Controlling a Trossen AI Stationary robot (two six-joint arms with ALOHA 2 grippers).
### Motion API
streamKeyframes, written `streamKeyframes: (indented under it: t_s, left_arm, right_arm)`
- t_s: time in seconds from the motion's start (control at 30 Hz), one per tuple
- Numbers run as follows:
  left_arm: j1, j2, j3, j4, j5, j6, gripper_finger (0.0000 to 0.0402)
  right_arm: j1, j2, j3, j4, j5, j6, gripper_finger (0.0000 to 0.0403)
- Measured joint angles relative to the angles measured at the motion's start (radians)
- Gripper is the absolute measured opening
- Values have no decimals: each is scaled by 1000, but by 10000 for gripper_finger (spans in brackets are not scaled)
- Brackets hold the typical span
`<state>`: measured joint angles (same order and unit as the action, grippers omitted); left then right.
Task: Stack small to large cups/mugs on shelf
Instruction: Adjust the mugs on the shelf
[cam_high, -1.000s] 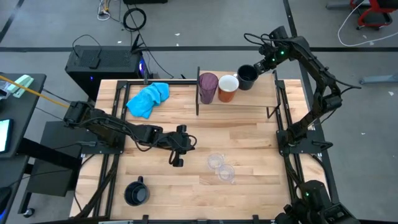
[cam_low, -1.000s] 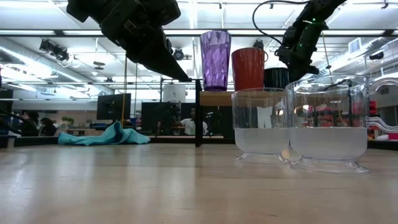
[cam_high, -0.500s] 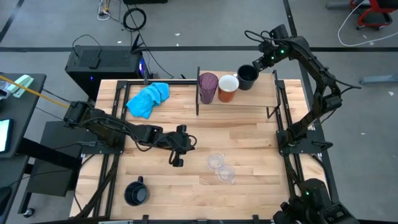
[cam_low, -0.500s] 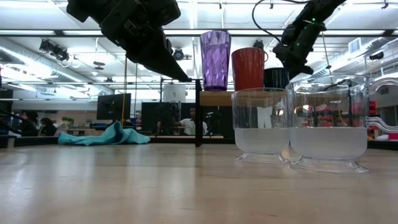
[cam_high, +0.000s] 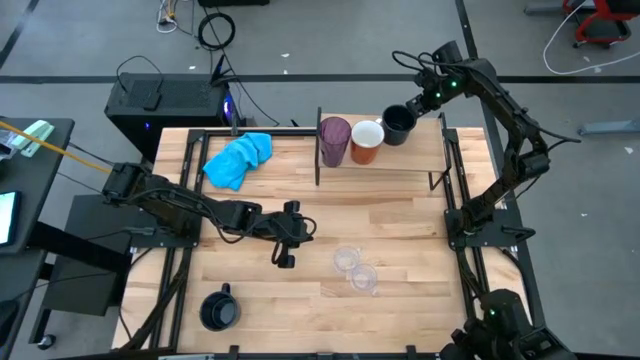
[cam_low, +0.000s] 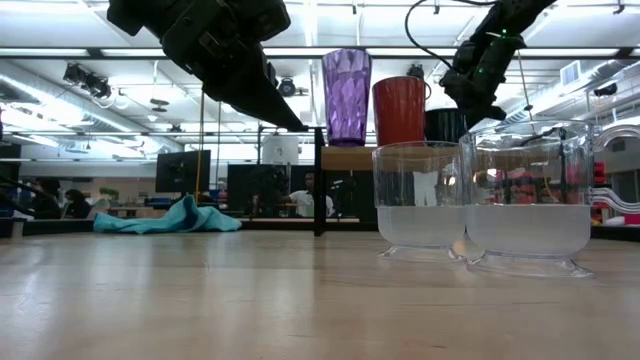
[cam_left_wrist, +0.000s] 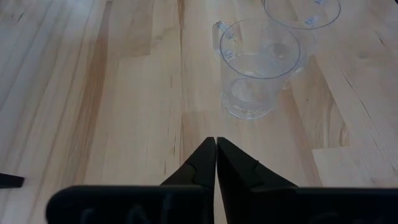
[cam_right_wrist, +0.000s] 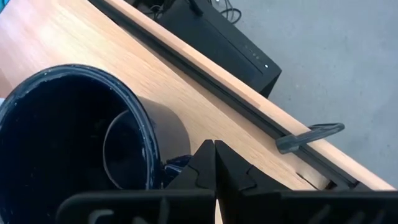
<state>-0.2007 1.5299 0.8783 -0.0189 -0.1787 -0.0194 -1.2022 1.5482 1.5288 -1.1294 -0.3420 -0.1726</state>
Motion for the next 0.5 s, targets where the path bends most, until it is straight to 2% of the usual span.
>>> streamKeyframes:
  t_s: [0.33, 0.5]
  left_arm:
    - [0, 0, 0, 0, 0, -1, 14]
    - [0, 0, 0, 0, 0, -1, 20]
  right_arm:
    - [0, 0, 0, -7, 10, -10, 2]
    - [0, 0, 0, 7, 52, -12, 2]
